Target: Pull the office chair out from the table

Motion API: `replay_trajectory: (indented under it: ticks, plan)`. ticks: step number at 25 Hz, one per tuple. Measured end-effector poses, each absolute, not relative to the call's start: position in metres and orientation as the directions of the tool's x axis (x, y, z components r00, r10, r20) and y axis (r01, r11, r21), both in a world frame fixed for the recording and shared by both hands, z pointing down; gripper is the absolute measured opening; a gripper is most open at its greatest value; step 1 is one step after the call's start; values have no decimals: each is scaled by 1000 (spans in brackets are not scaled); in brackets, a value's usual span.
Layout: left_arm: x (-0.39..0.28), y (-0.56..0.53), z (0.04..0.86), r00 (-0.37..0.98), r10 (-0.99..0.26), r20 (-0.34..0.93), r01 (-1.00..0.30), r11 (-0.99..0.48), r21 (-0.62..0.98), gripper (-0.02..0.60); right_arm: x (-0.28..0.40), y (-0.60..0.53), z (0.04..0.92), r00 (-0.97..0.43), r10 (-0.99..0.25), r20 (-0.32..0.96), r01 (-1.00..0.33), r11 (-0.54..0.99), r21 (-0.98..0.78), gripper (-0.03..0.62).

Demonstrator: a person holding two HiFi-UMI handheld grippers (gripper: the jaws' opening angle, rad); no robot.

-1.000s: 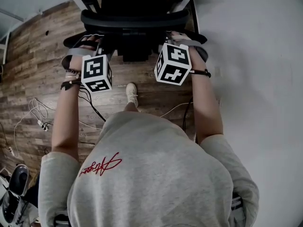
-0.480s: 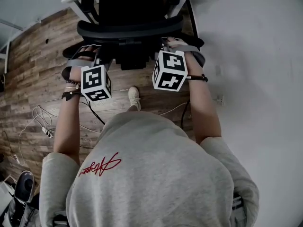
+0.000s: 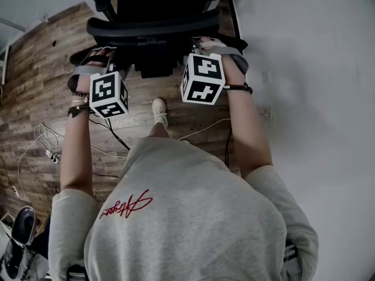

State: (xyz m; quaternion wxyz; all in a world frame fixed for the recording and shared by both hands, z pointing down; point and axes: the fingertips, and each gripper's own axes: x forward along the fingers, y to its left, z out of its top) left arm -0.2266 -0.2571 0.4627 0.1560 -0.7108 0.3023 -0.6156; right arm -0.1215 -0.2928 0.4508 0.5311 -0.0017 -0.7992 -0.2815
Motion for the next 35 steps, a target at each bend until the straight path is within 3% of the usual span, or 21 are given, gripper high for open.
replay_trajectory:
  ticks: [16, 35]
  plan:
    - [-182, -221, 476, 33, -659, 752, -211, -740, -639, 94, -77, -256, 466, -464, -324, 825, 303, 816, 492, 118]
    - [-174, -192, 470, 30, -664, 747, -222, -733, -643, 94, -71, -227, 455, -470, -324, 821, 311, 810, 497, 117]
